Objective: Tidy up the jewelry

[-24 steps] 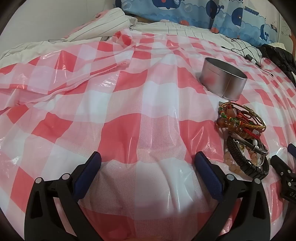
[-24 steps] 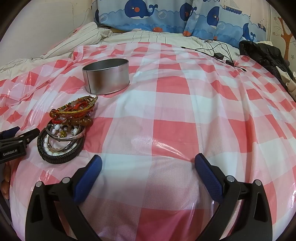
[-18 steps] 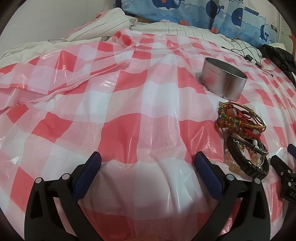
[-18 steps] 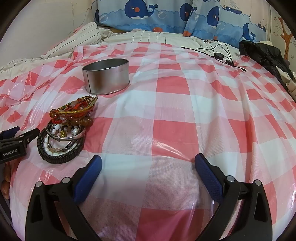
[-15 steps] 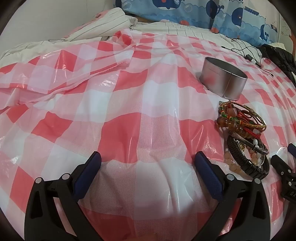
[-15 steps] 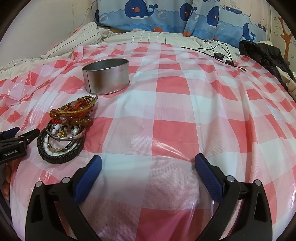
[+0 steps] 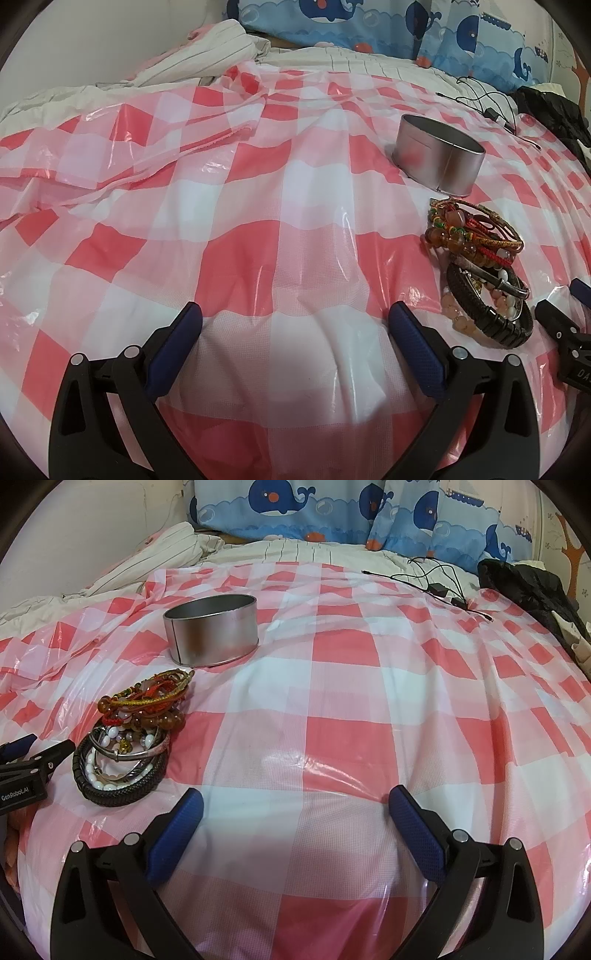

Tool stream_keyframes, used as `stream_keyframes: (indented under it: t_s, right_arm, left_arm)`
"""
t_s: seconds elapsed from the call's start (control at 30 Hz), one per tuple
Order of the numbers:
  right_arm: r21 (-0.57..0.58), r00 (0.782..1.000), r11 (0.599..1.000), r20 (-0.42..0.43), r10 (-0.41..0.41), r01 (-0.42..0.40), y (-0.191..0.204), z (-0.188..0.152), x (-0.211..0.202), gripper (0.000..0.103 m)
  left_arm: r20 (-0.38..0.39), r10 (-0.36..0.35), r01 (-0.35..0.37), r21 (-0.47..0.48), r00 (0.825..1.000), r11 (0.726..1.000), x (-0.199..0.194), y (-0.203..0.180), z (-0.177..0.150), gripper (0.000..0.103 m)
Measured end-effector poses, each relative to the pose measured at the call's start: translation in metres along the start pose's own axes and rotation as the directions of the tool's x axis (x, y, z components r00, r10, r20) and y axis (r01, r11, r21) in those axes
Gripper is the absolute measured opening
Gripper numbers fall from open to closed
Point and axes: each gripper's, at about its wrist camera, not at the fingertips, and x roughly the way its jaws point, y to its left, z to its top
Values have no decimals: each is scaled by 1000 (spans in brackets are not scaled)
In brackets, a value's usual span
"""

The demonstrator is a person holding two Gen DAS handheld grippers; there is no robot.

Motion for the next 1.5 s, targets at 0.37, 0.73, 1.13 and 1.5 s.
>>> stream_keyframes:
  t_s: [0.37,0.73,1.13,1.5]
  right_arm:
    - [-1,1000,1000,3,-2,2,1,0,-2,96]
    - [-2,1000,1000,4,-2,2,0,0,-2,96]
    - [-2,1000,1000,4,-3,3,1,0,-2,96]
    - [-1,1000,1000,0,-1,1,-1,0,-4,96]
  left_arm:
    - [20,9,-10,47,1000,999,-5,-7,1,96]
    - [26,19,-21,51,999,998,-6,-8,1,96]
    - [27,19,-20,51,999,998,-6,-8,1,96]
    - [25,14,-15,47,1000,999,-6,-7,1,96]
